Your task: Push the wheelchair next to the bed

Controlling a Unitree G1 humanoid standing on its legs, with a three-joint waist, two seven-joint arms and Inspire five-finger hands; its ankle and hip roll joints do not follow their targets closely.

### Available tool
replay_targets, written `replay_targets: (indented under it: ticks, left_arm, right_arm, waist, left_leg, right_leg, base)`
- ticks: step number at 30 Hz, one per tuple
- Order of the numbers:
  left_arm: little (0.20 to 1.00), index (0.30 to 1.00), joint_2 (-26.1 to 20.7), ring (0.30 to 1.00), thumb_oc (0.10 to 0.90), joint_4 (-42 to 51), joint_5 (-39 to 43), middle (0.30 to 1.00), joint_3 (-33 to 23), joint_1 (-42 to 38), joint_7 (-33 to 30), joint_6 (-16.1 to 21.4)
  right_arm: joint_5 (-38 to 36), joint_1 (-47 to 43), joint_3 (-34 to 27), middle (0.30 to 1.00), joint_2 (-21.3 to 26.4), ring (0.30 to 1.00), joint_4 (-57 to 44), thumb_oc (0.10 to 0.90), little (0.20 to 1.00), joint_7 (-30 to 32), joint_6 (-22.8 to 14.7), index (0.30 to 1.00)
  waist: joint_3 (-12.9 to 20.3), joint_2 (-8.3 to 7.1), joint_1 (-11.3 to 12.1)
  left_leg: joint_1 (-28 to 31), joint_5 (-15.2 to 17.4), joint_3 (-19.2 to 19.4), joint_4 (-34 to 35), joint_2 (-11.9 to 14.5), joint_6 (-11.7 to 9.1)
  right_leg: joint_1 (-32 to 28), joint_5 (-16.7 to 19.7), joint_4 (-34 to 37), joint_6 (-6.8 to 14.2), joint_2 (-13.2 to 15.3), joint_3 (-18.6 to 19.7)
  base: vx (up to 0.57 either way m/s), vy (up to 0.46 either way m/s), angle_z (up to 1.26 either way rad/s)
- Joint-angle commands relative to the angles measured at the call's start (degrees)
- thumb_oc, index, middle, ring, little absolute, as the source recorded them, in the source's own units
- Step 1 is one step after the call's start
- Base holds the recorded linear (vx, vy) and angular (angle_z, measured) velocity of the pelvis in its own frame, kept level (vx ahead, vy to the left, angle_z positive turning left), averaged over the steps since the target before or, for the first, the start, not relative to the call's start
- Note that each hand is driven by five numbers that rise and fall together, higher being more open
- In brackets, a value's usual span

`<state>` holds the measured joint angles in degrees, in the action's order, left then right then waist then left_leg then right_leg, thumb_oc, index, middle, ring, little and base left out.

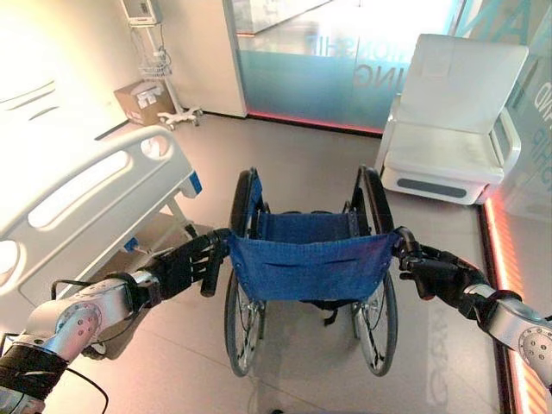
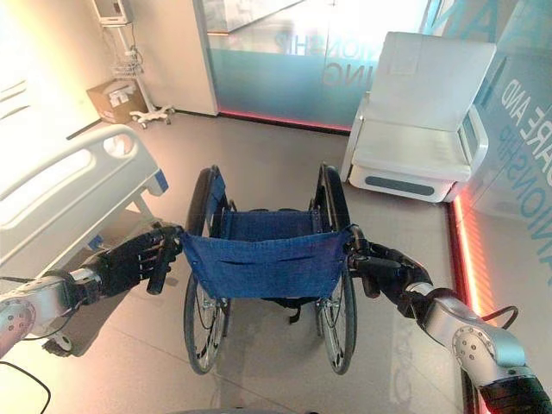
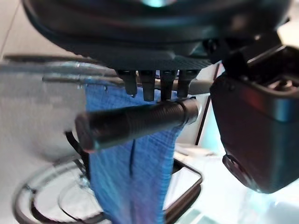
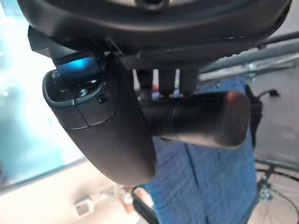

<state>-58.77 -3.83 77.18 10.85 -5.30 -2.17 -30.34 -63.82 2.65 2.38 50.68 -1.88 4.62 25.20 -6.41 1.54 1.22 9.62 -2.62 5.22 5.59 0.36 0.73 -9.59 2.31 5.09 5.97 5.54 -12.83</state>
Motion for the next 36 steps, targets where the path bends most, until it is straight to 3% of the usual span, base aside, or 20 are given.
replay_targets:
  ticks: [1, 9, 16, 21, 23, 24, 28, 36]
  left_arm:
    - [0.9, 0.9, 9.8, 0.9, 0.8, 10.0, 14.7, 0.9, 6.3, -7.1, 6.6, 0.5]
    - [0.9, 0.9, 10.2, 0.9, 0.8, 12.2, 11.2, 0.9, 7.7, -5.6, 7.7, -0.9]
    - [0.9, 0.9, 7.9, 0.9, 0.8, 12.6, 2.4, 0.9, 10.7, -6.2, 17.2, -1.2]
    - [0.9, 0.9, 5.5, 0.9, 0.8, 13.5, 0.4, 0.9, 12.4, -7.3, 19.0, 1.8]
    - [0.9, 0.9, 5.3, 0.9, 0.8, 13.8, 2.6, 0.9, 12.2, -7.2, 17.6, 5.0]
    - [0.9, 0.9, 5.7, 0.9, 0.8, 14.2, 3.9, 0.9, 11.7, -7.0, 16.5, 7.1]
    - [0.9, 0.9, 5.8, 0.9, 0.8, 17.5, 4.8, 0.9, 8.2, -5.1, 16.9, 9.0]
    - [0.9, 0.9, -0.3, 0.9, 0.8, 21.4, -2.7, 0.9, 3.1, -1.9, 20.4, 7.0]
  right_arm:
    - [-4.8, -11.0, 8.7, 0.3, -1.4, 0.3, -9.3, 0.4, 0.3, -8.6, -5.1, 0.3]
    - [-5.0, -10.5, 9.0, 0.3, -1.4, 0.3, -10.6, 0.4, 0.3, -7.5, -5.7, 0.3]
    - [-5.8, -10.6, 9.9, 0.3, -0.6, 0.3, -10.8, 0.4, 0.3, -6.9, -6.6, 0.3]
    - [-6.4, -10.6, 10.5, 0.3, 0.0, 0.3, -10.6, 0.4, 0.3, -6.9, -7.3, 0.3]
    - [-6.3, -10.1, 10.3, 0.3, 0.1, 0.3, -10.3, 0.4, 0.3, -7.1, -7.5, 0.3]
    - [-6.3, -9.8, 10.0, 0.3, 0.0, 0.3, -10.2, 0.4, 0.3, -7.1, -7.4, 0.3]
    - [-6.7, -8.5, 7.7, 0.3, 0.3, 0.3, -10.7, 0.4, 0.3, -6.4, -6.2, 0.3]
    - [-8.6, -6.9, 3.9, 0.3, 2.5, 0.3, -10.3, 0.4, 0.3, -6.4, -4.9, 0.3]
  waist:
    - [2.3, -0.98, -1.5]
    - [2.2, -1.04, -1.2]
    - [2.5, -0.92, -1.3]
    - [2.4, -0.72, -1.4]
    - [2.5, -0.7, -1.4]
    - [2.5, -0.73, -1.4]
    - [2.6, -0.89, -1.2]
    - [2.6, -0.61, -0.6]
  left_leg:
    - [1.0, 3.6, 4.7, -0.6, -1.4, -1.3]
    - [1.1, 3.6, 4.5, -0.6, -1.4, -1.0]
    - [1.2, 3.7, 4.0, -0.6, -1.6, -0.9]
    - [1.4, 3.6, 4.0, -0.6, -1.7, -0.8]
    - [1.4, 3.7, 4.1, -0.6, -1.7, -0.8]
    - [1.5, 3.7, 4.2, -0.6, -1.6, -0.9]
    - [1.5, 3.7, 4.3, -0.6, -1.5, -1.0]
    - [1.1, 3.6, 3.9, -0.6, -1.5, -1.2]
  right_leg:
    - [-0.8, -0.8, -0.1, 1.7, -1.0, -1.8]
    - [-0.8, -0.7, -0.1, 1.7, -1.1, -1.8]
    - [-0.9, -0.8, -0.1, 1.6, -1.4, -1.2]
    - [-1.1, -0.7, -0.1, 1.6, -1.4, -1.0]
    - [-1.1, -0.7, -0.1, 1.6, -1.4, -1.2]
    - [-1.2, -0.7, -0.1, 1.6, -1.4, -1.3]
    - [-1.2, -0.8, -0.1, 1.6, -1.2, -1.8]
    - [-1.1, -0.8, -0.1, 1.6, -1.0, -2.7]
  base:
    - [0.0, 0.0, 0.0]
    - [0.0, 0.0, 0.0]
    - [0.0, 0.0, 0.0]
    - [0.0, 0.0, 0.0]
    - [0.0, 0.0, 0.0]
    - [0.0, 0.0, 0.0]
    - [0.0, 0.0, 0.0]
    - [-0.01, 0.005, 0.01]
